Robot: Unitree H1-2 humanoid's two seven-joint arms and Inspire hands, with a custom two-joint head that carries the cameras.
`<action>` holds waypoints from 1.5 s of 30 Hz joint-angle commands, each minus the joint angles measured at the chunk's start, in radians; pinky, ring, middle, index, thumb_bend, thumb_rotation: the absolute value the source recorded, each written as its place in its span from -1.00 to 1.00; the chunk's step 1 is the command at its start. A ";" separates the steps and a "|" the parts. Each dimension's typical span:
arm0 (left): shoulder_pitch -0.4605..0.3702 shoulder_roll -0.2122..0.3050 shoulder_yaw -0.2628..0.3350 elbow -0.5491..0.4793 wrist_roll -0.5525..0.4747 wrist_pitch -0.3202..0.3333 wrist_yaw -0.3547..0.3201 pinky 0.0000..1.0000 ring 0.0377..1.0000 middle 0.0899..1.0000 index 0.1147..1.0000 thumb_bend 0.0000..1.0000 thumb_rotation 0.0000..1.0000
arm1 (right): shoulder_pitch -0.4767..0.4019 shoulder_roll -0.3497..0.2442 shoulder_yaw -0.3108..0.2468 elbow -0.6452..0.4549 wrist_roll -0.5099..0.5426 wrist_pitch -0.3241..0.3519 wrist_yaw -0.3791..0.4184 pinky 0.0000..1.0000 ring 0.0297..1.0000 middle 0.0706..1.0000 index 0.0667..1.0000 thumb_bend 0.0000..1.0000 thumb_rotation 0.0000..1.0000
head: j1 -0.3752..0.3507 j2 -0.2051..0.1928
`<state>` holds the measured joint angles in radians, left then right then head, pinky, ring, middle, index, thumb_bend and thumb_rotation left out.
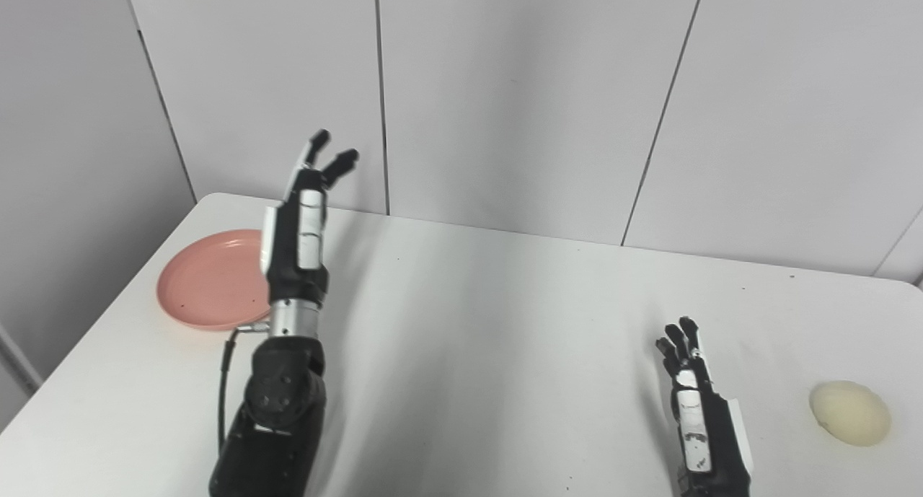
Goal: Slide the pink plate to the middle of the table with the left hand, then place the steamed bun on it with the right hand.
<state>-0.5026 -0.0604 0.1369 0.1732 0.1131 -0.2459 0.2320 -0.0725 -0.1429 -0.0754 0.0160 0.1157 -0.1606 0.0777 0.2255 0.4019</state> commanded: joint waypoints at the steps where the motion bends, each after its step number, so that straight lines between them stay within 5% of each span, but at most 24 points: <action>1: -0.052 0.025 0.006 -0.035 0.007 -0.018 0.013 0.97 0.63 0.54 0.67 0.57 1.00 | 0.065 -0.007 -0.010 0.048 0.013 -0.008 0.013 1.00 0.89 0.92 0.99 0.43 1.00 | 0.000 -0.001; 8: -0.056 0.141 0.041 0.032 0.137 -0.069 0.117 0.84 0.66 0.58 0.73 0.58 1.00 | 0.061 0.005 -0.011 0.066 0.023 -0.046 0.013 1.00 0.88 0.90 0.98 0.44 1.00 | -0.010 -0.011; 16: -0.065 0.258 0.089 0.150 0.167 -0.114 0.212 0.78 0.78 0.68 0.56 0.64 1.00 | 0.063 0.005 -0.012 0.067 0.022 -0.063 0.015 0.99 0.85 0.88 0.96 0.44 1.00 | -0.011 -0.012; 22: -0.076 0.311 0.110 0.232 0.146 -0.124 0.239 0.91 0.85 0.75 0.55 0.67 1.00 | 0.065 0.000 -0.013 0.063 0.026 -0.056 0.023 1.00 0.86 0.88 0.97 0.40 1.00 | -0.007 -0.009; 32: -0.083 0.340 0.136 0.301 0.184 -0.047 0.337 0.69 0.68 0.65 0.50 0.69 1.00 | 0.064 -0.002 -0.014 0.068 0.027 -0.053 0.027 1.00 0.85 0.87 0.95 0.35 1.00 | -0.003 -0.010; 45: -0.128 0.351 0.166 0.468 0.058 -0.107 0.361 0.78 0.75 0.66 0.43 0.61 0.99 | 0.066 -0.004 -0.010 0.061 0.015 -0.047 0.026 1.00 0.81 0.82 0.94 0.36 1.00 | -0.007 -0.010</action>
<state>-0.5660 0.2719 0.2986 0.6517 0.1886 -0.3068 0.5841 -0.0709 -0.1423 -0.0816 0.0206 0.1342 -0.1871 0.0991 0.2194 0.3912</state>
